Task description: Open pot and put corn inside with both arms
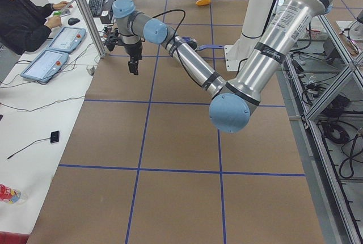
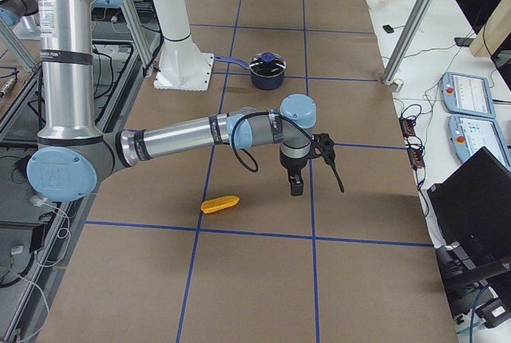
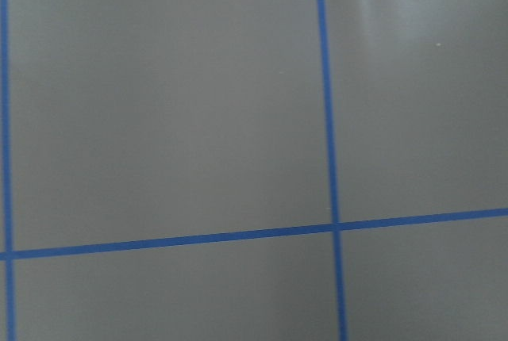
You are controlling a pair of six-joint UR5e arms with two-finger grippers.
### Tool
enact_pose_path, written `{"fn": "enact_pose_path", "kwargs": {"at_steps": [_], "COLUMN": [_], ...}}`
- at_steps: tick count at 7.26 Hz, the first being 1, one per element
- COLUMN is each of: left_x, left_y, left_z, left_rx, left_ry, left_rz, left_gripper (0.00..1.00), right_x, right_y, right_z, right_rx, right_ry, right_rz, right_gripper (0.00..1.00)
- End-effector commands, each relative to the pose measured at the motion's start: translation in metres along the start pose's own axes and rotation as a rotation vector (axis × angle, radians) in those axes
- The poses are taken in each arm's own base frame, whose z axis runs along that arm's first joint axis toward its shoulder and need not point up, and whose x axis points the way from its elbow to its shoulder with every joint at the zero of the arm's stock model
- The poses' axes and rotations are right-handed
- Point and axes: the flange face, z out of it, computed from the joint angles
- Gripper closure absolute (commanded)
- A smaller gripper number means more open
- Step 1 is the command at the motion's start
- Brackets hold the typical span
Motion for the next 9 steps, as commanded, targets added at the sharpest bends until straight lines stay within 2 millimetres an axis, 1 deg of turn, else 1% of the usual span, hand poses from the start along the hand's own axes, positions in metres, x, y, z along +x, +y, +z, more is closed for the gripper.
{"fn": "enact_pose_path", "kwargs": {"at_steps": [1,2,3,4,5,6,7,8,9], "left_x": [0.091,0.117,0.153,0.177,0.196,0.221,0.255,0.270,0.291], "left_y": [0.014,0.011,0.006,0.006,0.001,-0.002,0.006,0.015,0.025], "left_z": [0.037,0.052,0.062,0.062,0.059,0.060,0.066,0.074,0.078], "left_rx": [-0.016,-0.043,-0.062,-0.065,-0.061,-0.065,-0.032,-0.027,-0.039], "left_ry": [-0.025,-0.022,-0.016,-0.006,-0.003,-0.001,-0.026,-0.038,-0.027], "left_rz": [-0.023,-0.028,-0.030,-0.041,-0.048,-0.059,-0.068,-0.053,-0.034], "left_gripper": [0.00,0.00,0.00,0.01,0.00,0.00,0.00,0.00,0.00], "right_x": [-0.011,-0.022,-0.031,-0.040,-0.045,-0.057,-0.063,-0.065,-0.060], "right_y": [0.022,0.044,0.056,0.063,0.077,0.084,0.093,0.103,0.121], "right_z": [0.003,0.007,0.022,0.037,0.055,0.075,0.087,0.096,0.104], "right_rx": [-0.006,-0.012,-0.042,-0.066,-0.103,-0.149,-0.185,-0.215,-0.233], "right_ry": [-0.023,-0.027,-0.030,-0.034,-0.025,-0.004,-0.007,-0.008,-0.011], "right_rz": [-0.030,-0.063,-0.095,-0.129,-0.159,-0.199,-0.218,-0.228,-0.248], "right_gripper": [0.00,0.00,0.00,0.00,0.01,0.01,0.01,0.02,0.02]}}
